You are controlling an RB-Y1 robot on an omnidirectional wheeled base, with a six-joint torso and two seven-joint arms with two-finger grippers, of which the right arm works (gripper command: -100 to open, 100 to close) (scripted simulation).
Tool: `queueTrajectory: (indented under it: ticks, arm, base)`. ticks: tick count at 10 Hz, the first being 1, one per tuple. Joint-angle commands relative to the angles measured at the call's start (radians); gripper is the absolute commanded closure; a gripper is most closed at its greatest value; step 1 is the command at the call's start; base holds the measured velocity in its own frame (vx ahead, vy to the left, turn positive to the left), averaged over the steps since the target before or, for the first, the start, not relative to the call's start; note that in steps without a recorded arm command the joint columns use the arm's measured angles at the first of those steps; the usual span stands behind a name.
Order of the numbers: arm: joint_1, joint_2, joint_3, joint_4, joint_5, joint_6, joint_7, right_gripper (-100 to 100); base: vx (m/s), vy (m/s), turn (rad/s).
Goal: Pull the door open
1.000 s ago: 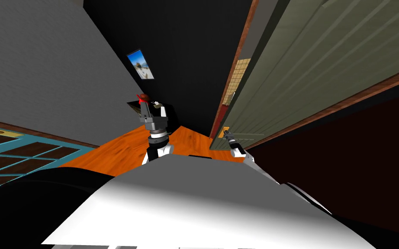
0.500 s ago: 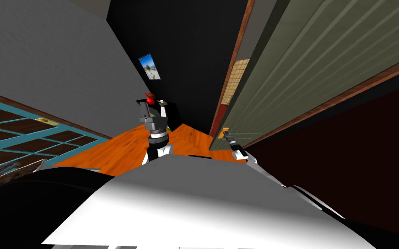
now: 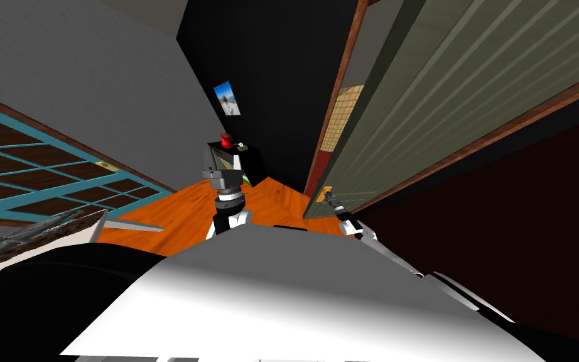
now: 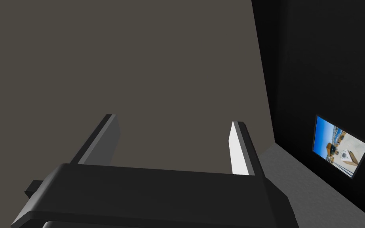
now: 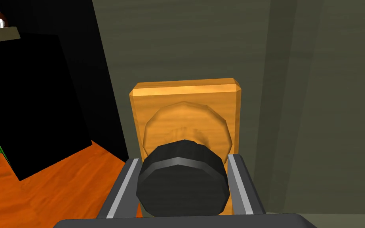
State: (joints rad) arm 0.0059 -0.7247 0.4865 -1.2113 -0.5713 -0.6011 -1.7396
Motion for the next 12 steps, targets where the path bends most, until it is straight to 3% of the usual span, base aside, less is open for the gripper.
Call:
queueTrajectory:
  ticks: [1, 5, 6, 12]
  arm:
    - [0.011, -0.023, 0.018, -0.008, 0.003, -0.022, -0.018, 100]
    - [0.028, -0.073, 0.055, -0.020, 0.008, -0.069, -0.056, 100]
    - [0.025, -0.062, 0.052, -0.017, 0.008, -0.058, -0.048, 100]
    - [0.090, -0.164, 0.120, -0.012, 0.044, -0.220, -0.122, 100]
  base:
    - [-0.204, -0.117, 0.125]
    - [-0.202, -0.138, 0.127]
    - [-0.087, -0.056, 0.032]
    - [-0.062, -0.039, 0.012]
